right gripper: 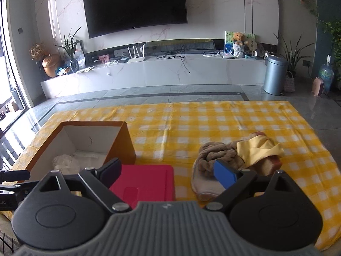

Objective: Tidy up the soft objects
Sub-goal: 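Move both open grippers from the box toward the brown plush pile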

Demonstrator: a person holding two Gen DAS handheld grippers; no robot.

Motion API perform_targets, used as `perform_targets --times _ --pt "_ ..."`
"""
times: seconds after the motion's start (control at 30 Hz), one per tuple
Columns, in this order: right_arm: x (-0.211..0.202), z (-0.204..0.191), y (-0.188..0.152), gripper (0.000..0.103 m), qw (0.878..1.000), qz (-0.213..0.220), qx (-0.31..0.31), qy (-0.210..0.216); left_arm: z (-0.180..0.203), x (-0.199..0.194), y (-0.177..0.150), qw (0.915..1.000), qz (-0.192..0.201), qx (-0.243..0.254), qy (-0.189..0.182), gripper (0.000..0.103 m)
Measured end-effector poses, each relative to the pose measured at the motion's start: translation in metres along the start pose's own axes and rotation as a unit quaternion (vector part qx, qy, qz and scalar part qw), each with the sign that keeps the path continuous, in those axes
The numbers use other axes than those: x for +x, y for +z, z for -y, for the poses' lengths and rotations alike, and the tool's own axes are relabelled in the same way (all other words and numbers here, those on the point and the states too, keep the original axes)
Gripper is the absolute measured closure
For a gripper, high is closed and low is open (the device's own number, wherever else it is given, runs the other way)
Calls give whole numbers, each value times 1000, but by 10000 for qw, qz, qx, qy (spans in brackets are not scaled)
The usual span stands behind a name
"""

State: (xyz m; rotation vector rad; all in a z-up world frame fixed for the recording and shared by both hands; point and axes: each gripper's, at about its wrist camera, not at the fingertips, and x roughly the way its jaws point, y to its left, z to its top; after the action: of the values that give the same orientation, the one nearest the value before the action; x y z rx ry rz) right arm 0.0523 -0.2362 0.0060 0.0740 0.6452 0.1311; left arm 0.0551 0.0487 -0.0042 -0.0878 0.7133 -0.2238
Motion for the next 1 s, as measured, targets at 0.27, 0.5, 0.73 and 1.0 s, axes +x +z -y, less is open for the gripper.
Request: perform_targets --times 0.27,0.5,0.73,1.0 --pt "-2 52 3 7 9959 -5 77 -903 30 1 0 9991 -30 415 16 6" --pt "12 78 -5 7 9915 -313 -7 -1261 63 0 -7 9964 0 819 -204 6" --pt "14 105 -15 6 9923 -485 354 -1081 79 22 5 9976 -376 501 -300 6" --pt "22 151 -27 6 9859 -640 1074 -1113 108 36 11 9959 -606 470 -485 6"
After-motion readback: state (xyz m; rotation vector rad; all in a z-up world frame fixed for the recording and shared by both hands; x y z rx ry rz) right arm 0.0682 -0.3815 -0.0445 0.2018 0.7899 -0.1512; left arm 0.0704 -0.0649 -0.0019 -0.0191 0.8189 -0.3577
